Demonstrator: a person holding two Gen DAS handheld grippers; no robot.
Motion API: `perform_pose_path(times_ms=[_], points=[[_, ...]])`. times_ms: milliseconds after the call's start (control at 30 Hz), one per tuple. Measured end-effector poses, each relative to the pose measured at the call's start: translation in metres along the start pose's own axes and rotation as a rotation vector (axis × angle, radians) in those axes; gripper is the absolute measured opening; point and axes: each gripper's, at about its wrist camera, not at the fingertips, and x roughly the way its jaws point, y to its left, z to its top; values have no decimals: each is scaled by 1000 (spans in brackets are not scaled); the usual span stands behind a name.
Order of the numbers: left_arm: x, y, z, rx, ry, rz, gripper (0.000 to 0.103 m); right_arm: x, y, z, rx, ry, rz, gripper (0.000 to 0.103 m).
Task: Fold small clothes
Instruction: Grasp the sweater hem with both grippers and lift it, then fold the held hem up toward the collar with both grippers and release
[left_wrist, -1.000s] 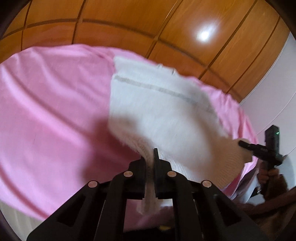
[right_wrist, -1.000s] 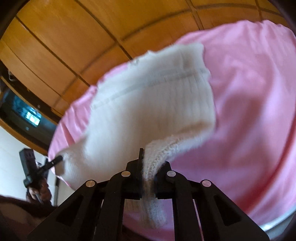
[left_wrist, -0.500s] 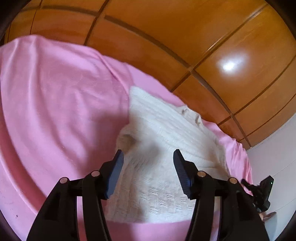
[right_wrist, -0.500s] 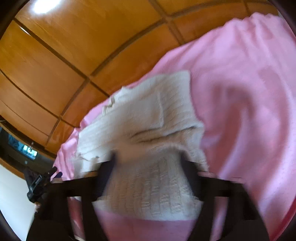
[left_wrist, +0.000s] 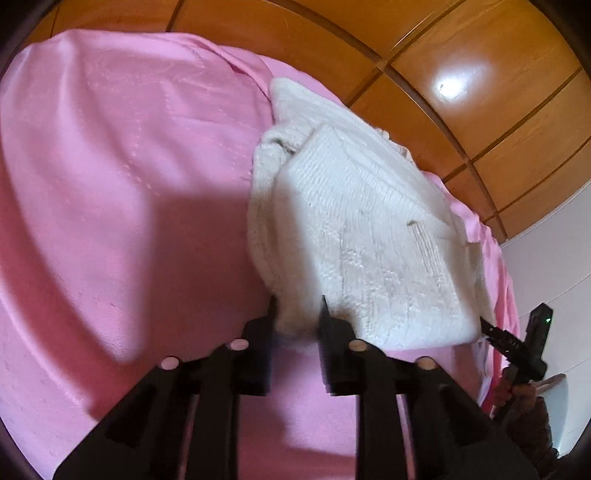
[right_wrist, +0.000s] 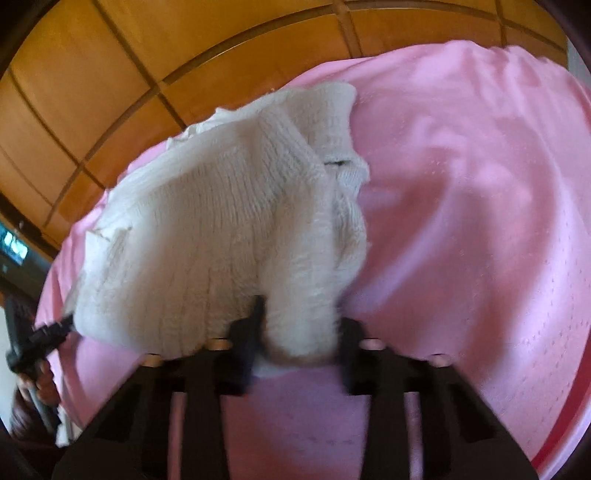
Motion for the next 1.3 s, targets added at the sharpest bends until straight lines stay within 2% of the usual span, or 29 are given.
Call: perform_pose_path(times_ms=[67, 333, 533, 633, 667, 700, 733, 767, 800, 867, 933, 967, 1067, 1133, 1200, 1267, 1300], points=[[-8, -4, 1, 15, -17, 12, 12, -12, 5, 1, -9, -26, -6, 17], [-61, -11, -19, 30, -59, -24, 10, -80, 19, -27, -28, -85, 69, 14], [-90, 11, -74, -37, 5, -46, 10, -105, -2, -81, -7, 16, 62, 14], [-93, 19, -103, -46, 59, 7, 14, -106, -14, -108, 2, 93, 45, 14], [-95, 19, -106, -37, 67, 33, 17, -106, -15, -111, 2, 100, 42, 17], [-102, 18, -104, -30, 41, 64, 23, -109, -14, -110, -13, 92, 24, 18], [-111, 17, -99, -25, 5, 61, 29, -113, -12, -107, -21, 70, 10, 24], [-118, 16, -94, -20, -21, 39, 32, -119, -10, -101, -27, 30, -6, 38], [-128, 11, -86, -7, -71, 8, 35, -122, -8, -97, -31, 1, -16, 46], [-137, -4, -72, 54, -127, -37, 35, -125, 9, -84, -84, -66, -13, 49], [-129, -21, -58, 113, -127, -80, 35, -112, 29, -78, -128, -58, 27, 49], [-115, -33, -51, 147, -102, -101, 35, -100, 42, -76, -147, -43, 57, 48], [-79, -59, -44, 236, -32, -91, 37, -62, 80, -75, -230, 9, 86, 38], [-47, -69, -41, 285, 38, -76, 40, -32, 95, -75, -243, 56, 83, 35], [-23, -71, -45, 285, 88, -46, 44, -12, 107, -79, -272, 87, 63, 26], [-5, -74, -50, 307, 115, -9, 28, -5, 110, -81, -299, 88, 39, 6], [-1, -74, -51, 323, 103, 23, 10, -6, 112, -80, -295, 86, 46, 4]])
